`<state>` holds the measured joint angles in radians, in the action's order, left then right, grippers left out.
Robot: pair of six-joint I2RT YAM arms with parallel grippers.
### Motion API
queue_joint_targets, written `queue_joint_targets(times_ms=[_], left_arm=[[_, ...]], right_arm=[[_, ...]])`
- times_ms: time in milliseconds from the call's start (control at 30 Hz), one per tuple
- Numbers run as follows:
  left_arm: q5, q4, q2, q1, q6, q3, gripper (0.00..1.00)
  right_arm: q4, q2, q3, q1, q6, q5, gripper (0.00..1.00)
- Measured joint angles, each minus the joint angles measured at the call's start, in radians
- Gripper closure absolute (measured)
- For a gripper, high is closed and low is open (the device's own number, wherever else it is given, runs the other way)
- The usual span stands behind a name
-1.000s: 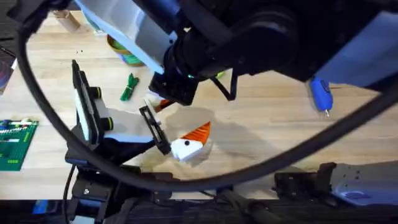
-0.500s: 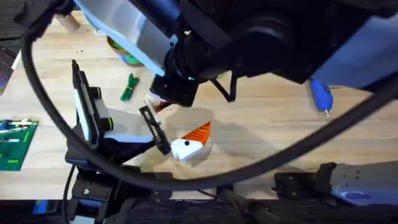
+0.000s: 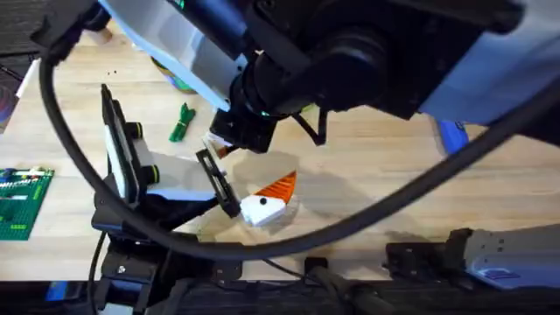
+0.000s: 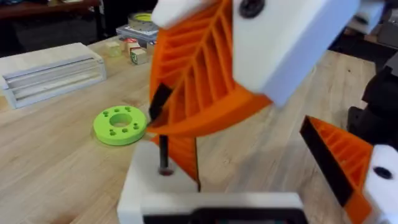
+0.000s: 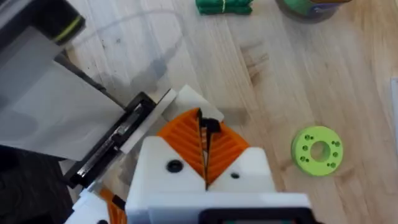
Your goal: Pick up the gripper from the table and insert it into the empty holder that is missing its gripper. Then pick up a screw, insert it into the mounting hole, and use the screwdriver to tighten it. Finally, clean up the table by picking up the vegetable and placing it into the bucket.
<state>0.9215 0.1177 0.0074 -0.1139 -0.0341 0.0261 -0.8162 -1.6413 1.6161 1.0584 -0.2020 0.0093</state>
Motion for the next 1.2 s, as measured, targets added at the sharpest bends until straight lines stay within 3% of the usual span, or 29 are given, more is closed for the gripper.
queue_joint_targets(times_ms=[1200], left_arm=[[0.000, 0.002, 0.000, 0.000, -0.015, 0.000, 0.008]], right_arm=[[0.014, -0.021, -0.009, 0.001, 0.014, 0.007, 0.994]])
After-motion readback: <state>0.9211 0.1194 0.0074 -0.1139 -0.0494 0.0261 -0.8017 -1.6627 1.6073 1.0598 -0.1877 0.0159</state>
